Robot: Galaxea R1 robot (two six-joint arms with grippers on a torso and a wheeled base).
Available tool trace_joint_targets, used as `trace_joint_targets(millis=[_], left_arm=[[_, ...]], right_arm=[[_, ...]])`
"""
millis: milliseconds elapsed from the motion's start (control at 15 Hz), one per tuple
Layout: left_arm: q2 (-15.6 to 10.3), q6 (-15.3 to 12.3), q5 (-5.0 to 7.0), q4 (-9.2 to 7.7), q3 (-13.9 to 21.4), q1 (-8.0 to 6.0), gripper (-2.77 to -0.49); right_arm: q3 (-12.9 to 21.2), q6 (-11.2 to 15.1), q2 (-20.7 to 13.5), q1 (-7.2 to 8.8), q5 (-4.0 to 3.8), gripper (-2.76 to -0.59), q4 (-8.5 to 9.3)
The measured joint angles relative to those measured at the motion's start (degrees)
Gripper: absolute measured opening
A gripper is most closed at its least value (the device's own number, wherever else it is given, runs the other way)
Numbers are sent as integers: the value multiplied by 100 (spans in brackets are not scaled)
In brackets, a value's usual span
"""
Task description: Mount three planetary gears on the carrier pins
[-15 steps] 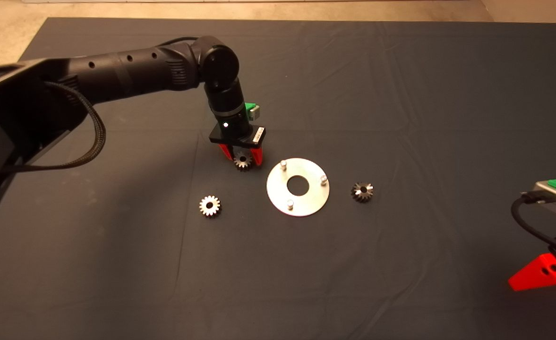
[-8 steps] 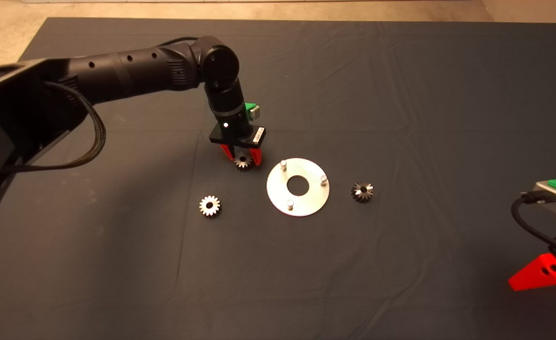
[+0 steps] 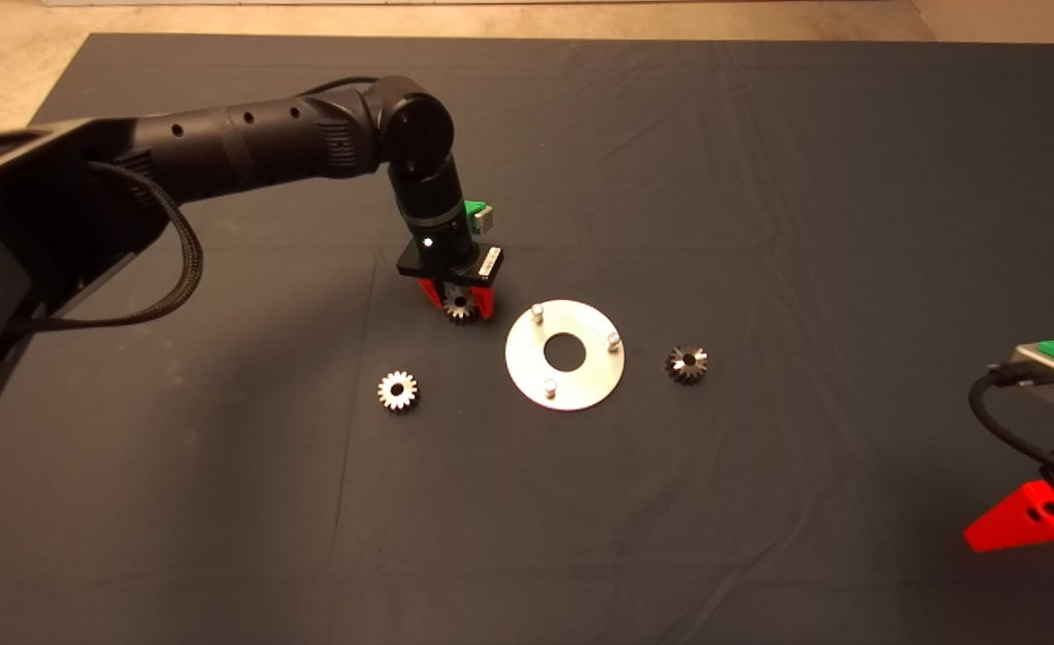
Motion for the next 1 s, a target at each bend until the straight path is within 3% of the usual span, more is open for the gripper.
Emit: trace_joint_targets(millis=[133, 1000], left_arm=[[0, 0, 20, 17, 15, 4, -203], [0, -1, 66, 67, 57, 0, -225]], right_arm=[[0, 1, 0, 0, 0, -60, 0], [0, 1, 1, 0, 0, -60, 0]])
